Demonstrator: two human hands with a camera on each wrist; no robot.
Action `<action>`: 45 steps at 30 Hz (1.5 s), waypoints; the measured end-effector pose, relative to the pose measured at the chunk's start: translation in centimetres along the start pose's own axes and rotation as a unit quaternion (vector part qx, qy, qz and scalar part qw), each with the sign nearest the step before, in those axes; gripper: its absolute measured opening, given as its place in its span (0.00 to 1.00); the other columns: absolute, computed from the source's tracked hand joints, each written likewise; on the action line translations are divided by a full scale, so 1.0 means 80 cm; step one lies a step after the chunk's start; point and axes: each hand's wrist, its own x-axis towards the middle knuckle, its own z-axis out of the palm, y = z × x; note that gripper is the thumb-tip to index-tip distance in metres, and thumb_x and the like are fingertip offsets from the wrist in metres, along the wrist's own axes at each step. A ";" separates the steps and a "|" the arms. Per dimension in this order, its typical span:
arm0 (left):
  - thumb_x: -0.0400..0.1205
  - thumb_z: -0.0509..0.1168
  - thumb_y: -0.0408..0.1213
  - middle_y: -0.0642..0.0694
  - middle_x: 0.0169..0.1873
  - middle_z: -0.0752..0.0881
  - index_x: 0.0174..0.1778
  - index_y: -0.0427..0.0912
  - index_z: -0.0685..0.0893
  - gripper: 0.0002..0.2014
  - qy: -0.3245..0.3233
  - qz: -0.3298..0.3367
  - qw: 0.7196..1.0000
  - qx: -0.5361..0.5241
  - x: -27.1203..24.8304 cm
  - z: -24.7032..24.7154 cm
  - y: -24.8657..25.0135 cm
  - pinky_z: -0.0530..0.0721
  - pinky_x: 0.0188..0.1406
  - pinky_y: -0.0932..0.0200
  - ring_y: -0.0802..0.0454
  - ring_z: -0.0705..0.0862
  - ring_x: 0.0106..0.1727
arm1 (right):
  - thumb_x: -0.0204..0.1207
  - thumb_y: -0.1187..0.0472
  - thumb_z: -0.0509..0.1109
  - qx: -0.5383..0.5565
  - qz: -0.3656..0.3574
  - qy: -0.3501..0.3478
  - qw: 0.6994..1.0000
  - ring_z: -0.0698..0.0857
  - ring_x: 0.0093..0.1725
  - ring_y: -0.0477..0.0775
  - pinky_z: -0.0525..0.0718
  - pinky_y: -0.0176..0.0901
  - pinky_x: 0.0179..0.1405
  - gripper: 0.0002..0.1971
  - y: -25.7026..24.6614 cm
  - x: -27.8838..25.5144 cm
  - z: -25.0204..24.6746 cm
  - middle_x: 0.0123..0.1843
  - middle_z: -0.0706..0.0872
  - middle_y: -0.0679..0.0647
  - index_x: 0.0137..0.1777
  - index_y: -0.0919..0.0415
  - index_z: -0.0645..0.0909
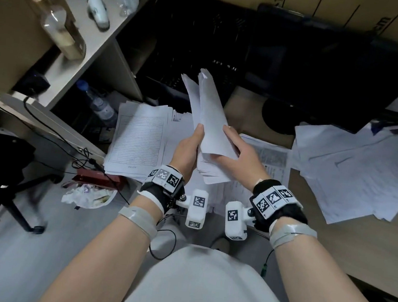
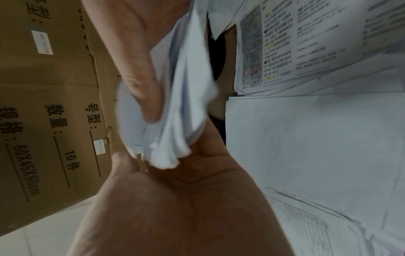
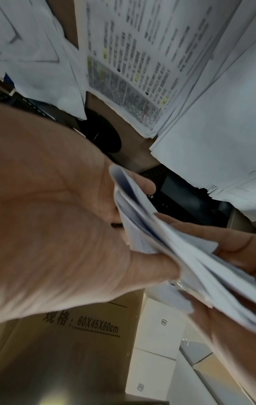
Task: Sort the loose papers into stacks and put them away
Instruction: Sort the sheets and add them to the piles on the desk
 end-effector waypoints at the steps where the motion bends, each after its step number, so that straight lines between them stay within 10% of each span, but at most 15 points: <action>1: 0.84 0.60 0.61 0.37 0.56 0.90 0.59 0.34 0.87 0.30 -0.002 0.000 1.000 0.005 0.000 -0.001 -0.001 0.87 0.59 0.44 0.39 0.90 0.56 | 0.77 0.52 0.76 0.009 0.003 0.001 1.000 0.61 0.82 0.34 0.58 0.39 0.83 0.37 -0.001 0.002 0.000 0.87 0.61 0.41 0.85 0.45 0.65; 5: 0.82 0.72 0.48 0.49 0.24 0.82 0.34 0.38 0.77 0.19 0.034 0.005 0.998 0.046 0.000 -0.011 -0.009 0.77 0.31 0.63 0.54 0.80 0.26 | 0.85 0.39 0.61 0.058 0.063 0.043 0.995 0.81 0.71 0.51 0.72 0.51 0.78 0.25 -0.011 0.007 0.007 0.70 0.85 0.50 0.68 0.57 0.84; 8: 0.75 0.75 0.34 0.43 0.33 0.83 0.36 0.39 0.81 0.09 0.083 0.009 0.995 0.048 0.004 -0.034 -0.017 0.79 0.31 0.61 0.48 0.81 0.36 | 0.84 0.36 0.59 0.097 0.133 0.097 0.981 0.83 0.57 0.56 0.76 0.49 0.66 0.23 -0.015 0.013 0.014 0.57 0.86 0.52 0.53 0.57 0.80; 16: 0.72 0.74 0.32 0.41 0.36 0.89 0.45 0.34 0.88 0.08 0.179 0.003 0.982 0.056 0.017 -0.104 -0.003 0.83 0.41 0.52 0.45 0.86 0.39 | 0.78 0.64 0.66 0.135 0.118 0.280 0.943 0.83 0.40 0.49 0.79 0.38 0.42 0.09 0.003 0.052 0.037 0.43 0.87 0.49 0.51 0.65 0.86; 22: 0.63 0.73 0.41 0.43 0.33 0.86 0.39 0.32 0.88 0.16 0.137 -0.020 0.975 0.171 0.028 -0.183 0.009 0.79 0.39 0.55 0.48 0.83 0.35 | 0.81 0.50 0.71 0.035 0.208 0.170 0.963 0.82 0.66 0.57 0.77 0.51 0.69 0.25 0.008 0.080 0.082 0.65 0.84 0.56 0.71 0.68 0.79; 25: 0.77 0.73 0.38 0.44 0.29 0.81 0.38 0.27 0.84 0.14 0.131 -0.002 0.971 0.199 0.034 -0.226 0.008 0.75 0.34 0.60 0.53 0.78 0.29 | 0.83 0.56 0.69 0.011 0.230 0.185 0.955 0.81 0.59 0.52 0.78 0.50 0.67 0.18 0.010 0.090 0.124 0.60 0.82 0.49 0.68 0.67 0.82; 29: 0.79 0.66 0.41 0.50 0.22 0.67 0.25 0.45 0.67 0.19 0.239 0.043 0.943 0.229 0.047 -0.300 0.019 0.64 0.31 0.55 0.51 0.65 0.28 | 0.82 0.56 0.67 -0.013 0.280 0.222 0.934 0.84 0.44 0.59 0.79 0.44 0.48 0.13 0.023 0.120 0.177 0.45 0.87 0.58 0.51 0.66 0.86; 35: 0.76 0.65 0.50 0.43 0.35 0.83 0.39 0.35 0.82 0.18 0.225 0.042 0.940 0.254 0.070 -0.373 0.036 0.87 0.46 0.42 0.52 0.80 0.37 | 0.82 0.58 0.65 -0.001 0.308 0.159 0.938 0.80 0.35 0.59 0.76 0.44 0.36 0.14 0.032 0.170 0.270 0.34 0.82 0.57 0.38 0.65 0.80; 41: 0.82 0.67 0.46 0.39 0.52 0.89 0.51 0.31 0.84 0.17 0.213 0.006 0.943 0.256 0.077 -0.412 0.034 0.82 0.66 0.44 0.45 0.87 0.56 | 0.82 0.55 0.68 0.026 0.326 0.159 0.932 0.83 0.64 0.65 0.79 0.50 0.64 0.23 0.032 0.216 0.341 0.69 0.83 0.61 0.74 0.64 0.75; 45: 0.84 0.66 0.41 0.50 0.27 0.70 0.29 0.44 0.69 0.19 0.165 0.014 0.952 0.259 0.083 -0.395 0.031 0.69 0.35 0.55 0.53 0.69 0.30 | 0.79 0.53 0.73 0.046 0.245 0.189 0.950 0.75 0.76 0.58 0.73 0.50 0.75 0.36 0.014 0.212 0.336 0.80 0.72 0.55 0.84 0.57 0.61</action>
